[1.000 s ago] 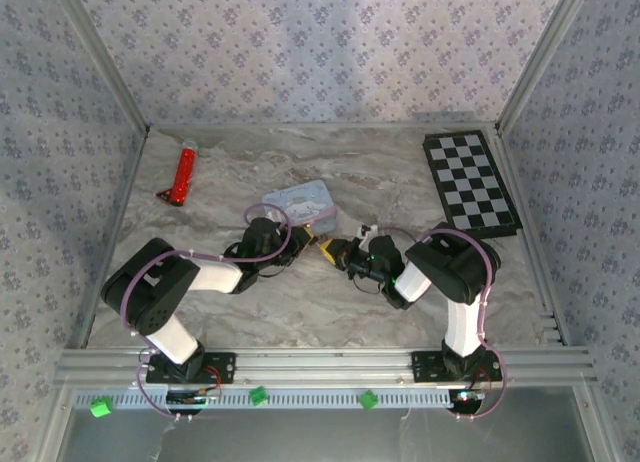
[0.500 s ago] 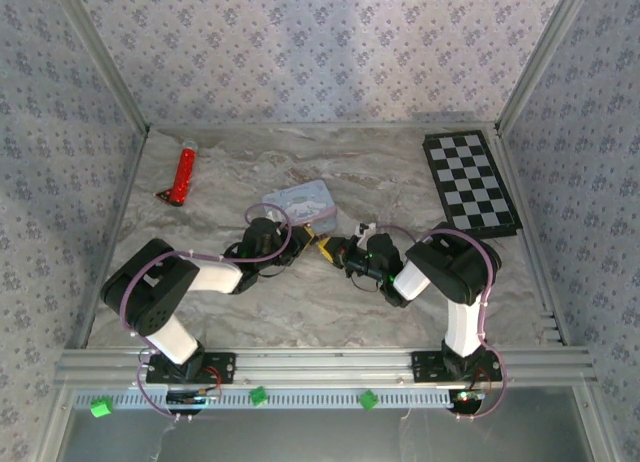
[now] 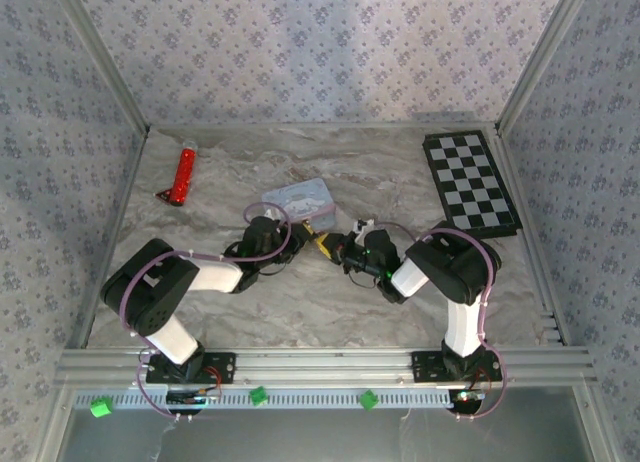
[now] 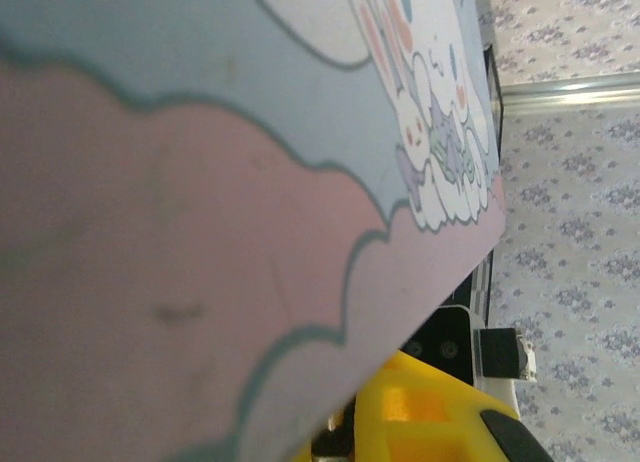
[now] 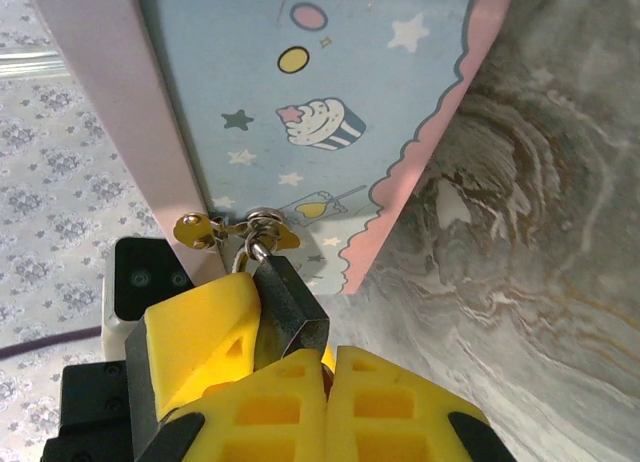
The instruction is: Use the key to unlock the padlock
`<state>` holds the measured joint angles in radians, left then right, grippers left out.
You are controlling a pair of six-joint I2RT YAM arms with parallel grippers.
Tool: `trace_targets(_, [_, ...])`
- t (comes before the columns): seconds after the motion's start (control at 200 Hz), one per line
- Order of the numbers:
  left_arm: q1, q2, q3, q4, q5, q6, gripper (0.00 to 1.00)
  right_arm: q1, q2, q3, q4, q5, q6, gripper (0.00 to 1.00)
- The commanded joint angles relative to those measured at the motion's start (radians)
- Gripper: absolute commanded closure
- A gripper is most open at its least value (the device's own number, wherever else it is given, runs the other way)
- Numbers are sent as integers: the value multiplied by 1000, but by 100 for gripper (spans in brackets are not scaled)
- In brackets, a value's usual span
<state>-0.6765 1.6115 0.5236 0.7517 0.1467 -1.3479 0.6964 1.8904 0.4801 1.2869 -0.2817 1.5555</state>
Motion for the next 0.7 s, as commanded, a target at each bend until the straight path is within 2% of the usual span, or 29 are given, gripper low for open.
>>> trace_targets(0.0, [-65,-13,41,16,158,18,95,12,-11,90,107,-14,-4,100])
trace_targets(0.21, [-70,-40,34,-30,143,37,95,-15,-30,56,107,-14,-32,100])
trace_targets(0.355, [-65,-73,50,-146,103,70,95,-26,-26,23,107,-31,-58,100])
trace_targets(0.495, [-48,-105,72,-265,74,96,96,-21,-38,-23,100,-50,-126,84])
trace_targets(0.695, [-19,-137,77,-340,47,111,96,-27,-26,-118,107,-73,-193,73])
